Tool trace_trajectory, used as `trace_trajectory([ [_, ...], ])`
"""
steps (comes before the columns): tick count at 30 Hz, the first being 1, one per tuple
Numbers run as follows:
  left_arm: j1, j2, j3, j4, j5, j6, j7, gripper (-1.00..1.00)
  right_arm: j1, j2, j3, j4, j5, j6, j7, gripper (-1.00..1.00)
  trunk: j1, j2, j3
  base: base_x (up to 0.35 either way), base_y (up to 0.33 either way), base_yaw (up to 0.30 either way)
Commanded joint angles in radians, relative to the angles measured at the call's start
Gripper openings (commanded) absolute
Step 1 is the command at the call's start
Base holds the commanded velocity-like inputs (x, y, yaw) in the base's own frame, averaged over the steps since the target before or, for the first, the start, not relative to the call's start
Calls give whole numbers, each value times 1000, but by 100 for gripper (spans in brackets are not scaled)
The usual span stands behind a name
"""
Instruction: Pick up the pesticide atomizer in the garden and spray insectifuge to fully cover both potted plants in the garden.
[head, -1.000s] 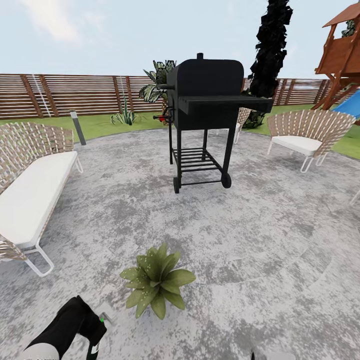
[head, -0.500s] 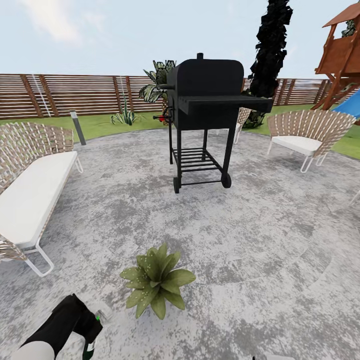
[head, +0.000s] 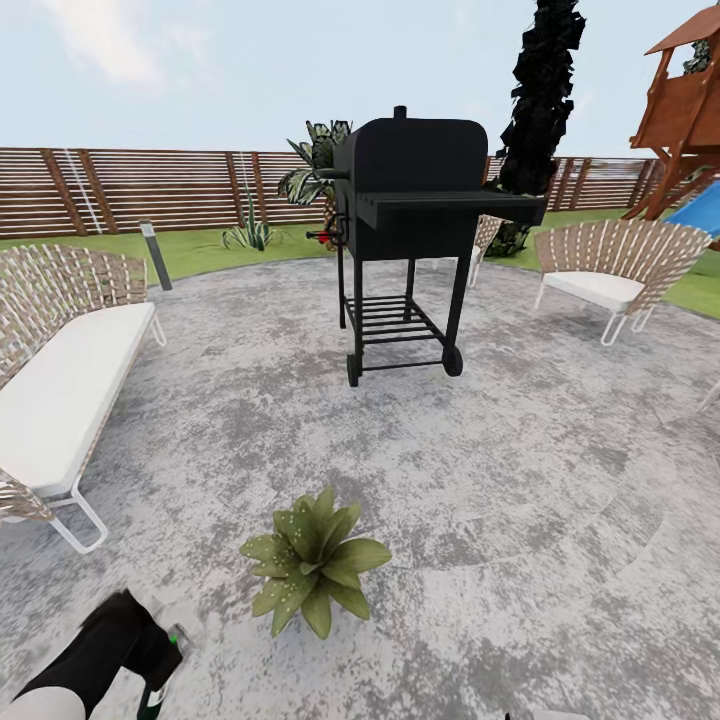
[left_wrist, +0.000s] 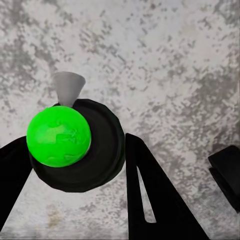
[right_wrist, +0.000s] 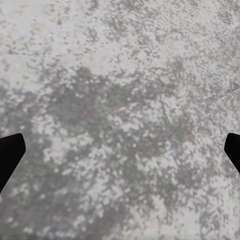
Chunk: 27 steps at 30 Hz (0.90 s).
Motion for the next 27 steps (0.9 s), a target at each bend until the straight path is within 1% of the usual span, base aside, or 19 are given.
trace_trajectory([
  [1, 1, -2, 2, -1, -6, 4, -6, -100, -1, 0, -7, 1, 11, -3, -4, 100, 0, 0, -1, 0, 0, 0],
  [8, 1, -24, 5, 0, 13, 4, -4, -100, -1, 0, -7, 1, 11, -3, -4, 100, 0, 0, -1, 0, 0, 0],
  [11, -5, -39, 7, -13, 47, 6, -5, -100, -1, -1, -8, 1, 10, -3, -4, 100, 0, 0, -1, 0, 0, 0],
  [13, -9, -41, 8, -14, 57, 7, -6, -100, -1, -8, -11, -3, 9, -4, -4, 100, 0, 0, -1, 0, -47, 0],
  [14, -10, -42, 8, -14, 60, 7, -6, -100, -1, -11, -12, -22, 8, -6, -4, 100, 0, 0, -1, -44, -155, 0],
  [17, -11, -40, 10, -15, 62, 8, -5, -100, -1, -12, -10, -125, 7, -8, -2, 100, 0, 0, -1, -141, -220, 0],
  [18, -11, -40, 11, -15, 62, 8, -5, -100, -1, -12, -7, -136, 8, -8, -1, 100, 0, 0, -1, -174, -238, 0],
  [23, -13, -40, 12, -15, 62, 11, -4, -100, -1, -13, -1, -153, 14, -9, 0, 100, 0, 0, -1, -185, -243, 0],
  [27, -13, -42, 15, -15, 66, 14, -3, -100, -1, -15, -1, -154, 14, -9, 0, 100, 0, 0, -1, -45, -264, 0],
])
